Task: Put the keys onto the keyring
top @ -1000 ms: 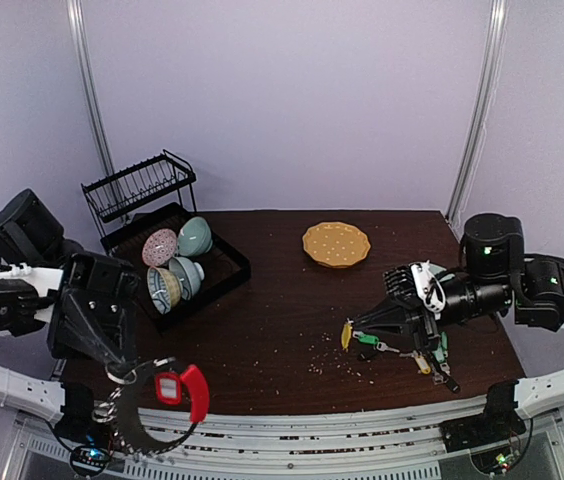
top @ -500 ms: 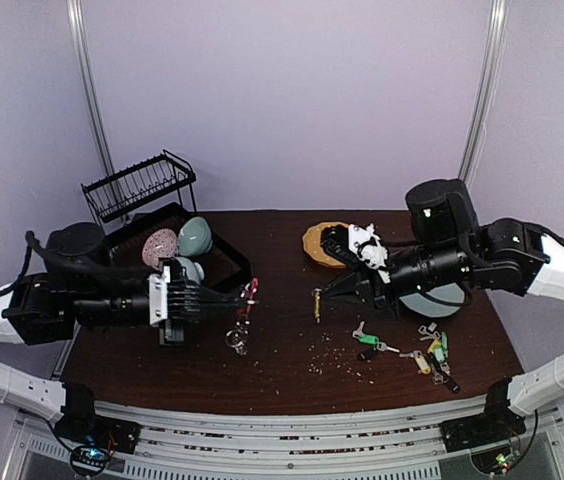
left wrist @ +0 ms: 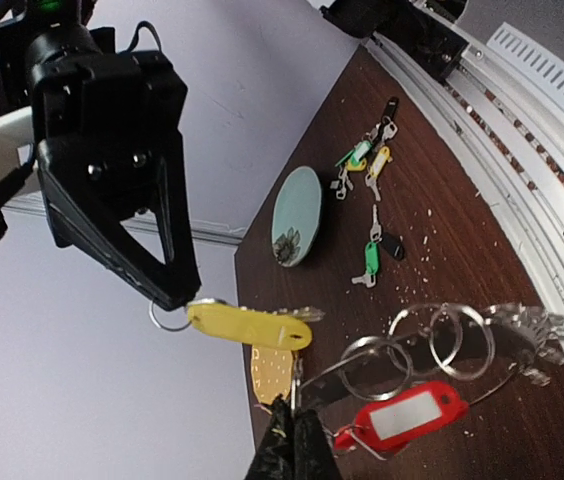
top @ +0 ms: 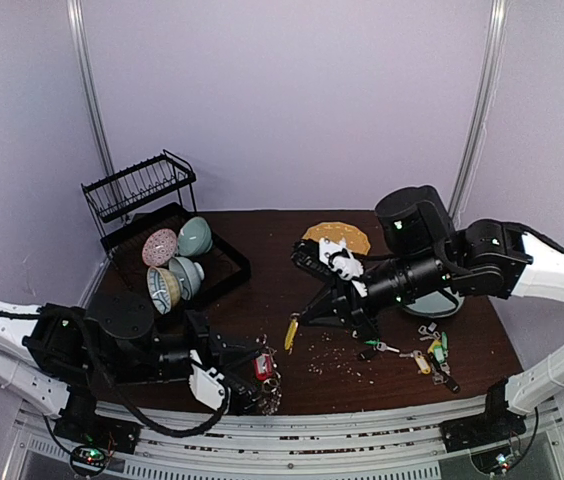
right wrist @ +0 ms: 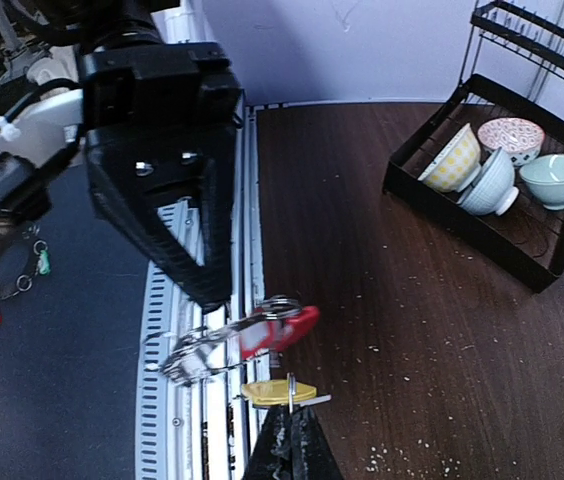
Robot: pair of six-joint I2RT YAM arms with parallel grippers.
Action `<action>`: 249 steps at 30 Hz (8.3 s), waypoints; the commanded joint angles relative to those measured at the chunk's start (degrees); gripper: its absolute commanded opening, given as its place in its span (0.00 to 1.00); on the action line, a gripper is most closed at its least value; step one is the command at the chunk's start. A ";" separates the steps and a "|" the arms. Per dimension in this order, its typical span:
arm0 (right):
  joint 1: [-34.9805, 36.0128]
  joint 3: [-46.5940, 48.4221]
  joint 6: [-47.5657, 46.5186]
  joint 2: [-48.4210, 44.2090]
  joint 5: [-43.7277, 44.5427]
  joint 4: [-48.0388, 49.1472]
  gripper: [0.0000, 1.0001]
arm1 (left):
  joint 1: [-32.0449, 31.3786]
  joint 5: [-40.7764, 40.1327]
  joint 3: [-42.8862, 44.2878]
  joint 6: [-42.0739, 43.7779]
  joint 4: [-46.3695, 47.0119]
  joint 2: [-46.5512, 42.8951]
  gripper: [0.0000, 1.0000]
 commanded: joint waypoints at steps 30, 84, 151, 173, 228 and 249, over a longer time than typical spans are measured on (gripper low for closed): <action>2.70 0.64 3.87 4.80 -4.58 -2.29 0.00 | -2.02 -9.31 -9.38 8.21 23.14 0.91 0.00; 2.75 2.92 4.49 7.84 -5.28 -3.32 0.00 | -2.10 -7.02 -7.41 6.93 19.96 1.57 0.00; 2.31 -2.25 14.21 2.57 -5.64 14.93 0.20 | 0.73 -8.38 -15.70 -17.77 62.68 14.38 0.00; 1.86 3.90 11.79 1.10 -5.29 10.37 0.43 | 3.62 -5.86 -20.25 -24.16 78.74 17.44 0.00; 7.60 7.98 -20.68 1.36 11.76 -5.82 0.23 | 5.45 4.09 -17.95 -34.61 73.62 13.45 0.00; 7.52 6.70 -20.44 1.68 12.25 -2.79 0.20 | 5.45 6.18 -18.78 -34.06 74.99 12.92 0.00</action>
